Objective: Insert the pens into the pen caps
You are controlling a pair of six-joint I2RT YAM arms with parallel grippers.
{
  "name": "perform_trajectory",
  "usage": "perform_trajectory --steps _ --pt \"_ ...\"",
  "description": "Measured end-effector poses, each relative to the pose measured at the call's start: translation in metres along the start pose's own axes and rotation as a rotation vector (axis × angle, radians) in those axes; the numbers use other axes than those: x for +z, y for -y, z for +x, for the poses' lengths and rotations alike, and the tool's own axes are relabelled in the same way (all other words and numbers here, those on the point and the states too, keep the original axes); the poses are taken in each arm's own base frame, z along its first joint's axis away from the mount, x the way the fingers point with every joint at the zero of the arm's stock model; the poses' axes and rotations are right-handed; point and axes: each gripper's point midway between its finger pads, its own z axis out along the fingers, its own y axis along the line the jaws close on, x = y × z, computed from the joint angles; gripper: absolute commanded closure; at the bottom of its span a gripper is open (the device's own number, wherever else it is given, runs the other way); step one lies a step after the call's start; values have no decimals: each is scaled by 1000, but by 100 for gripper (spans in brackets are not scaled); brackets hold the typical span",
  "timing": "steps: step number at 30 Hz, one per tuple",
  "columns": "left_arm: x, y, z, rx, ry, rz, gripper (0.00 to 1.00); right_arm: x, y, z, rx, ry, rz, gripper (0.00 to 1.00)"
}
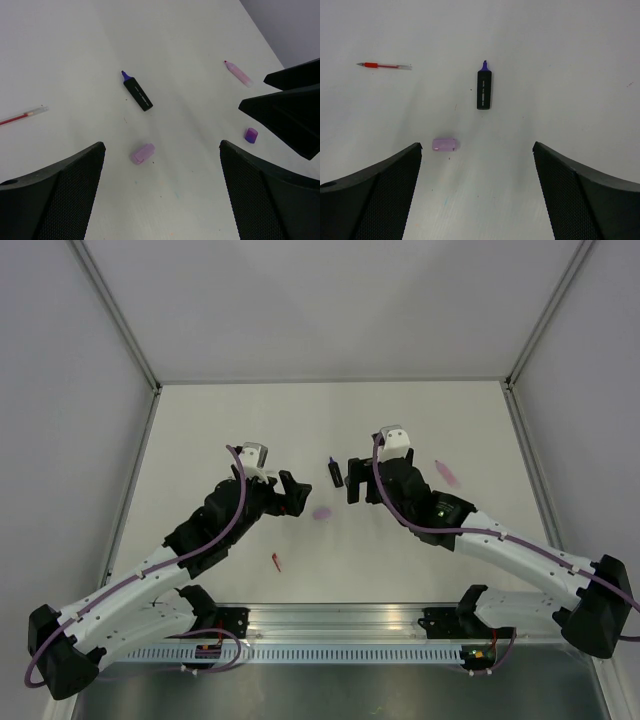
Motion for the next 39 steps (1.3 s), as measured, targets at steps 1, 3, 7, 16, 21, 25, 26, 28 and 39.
perform_trajectory --steps 1,3,7,16,21,25,26,28,39 --pt "0 0 0 0 0 0 0 1 3 -1 -2 3 18 2" --pt "0 0 0 0 0 0 0 3 7 -7 -19 7 57 2" --pt "2 -1 2 2 -6 -4 0 26 18 -37 -122 -18 165 4" --pt "8 -3 11 11 -36 -17 0 105 145 -83 -88 -232 378 12" --pt "9 -3 12 11 -38 -19 0 116 220 -36 -62 -480 459 25" --pt "10 -4 12 12 -38 -23 0 98 264 11 -22 -668 489 35" --pt "10 -4 12 12 -38 -23 0 91 274 21 8 -702 483 35" --pt "10 -4 12 12 -38 -22 0 80 290 33 68 -741 467 35" --pt "10 -3 13 12 -40 -19 0 74 318 63 137 -824 443 37"
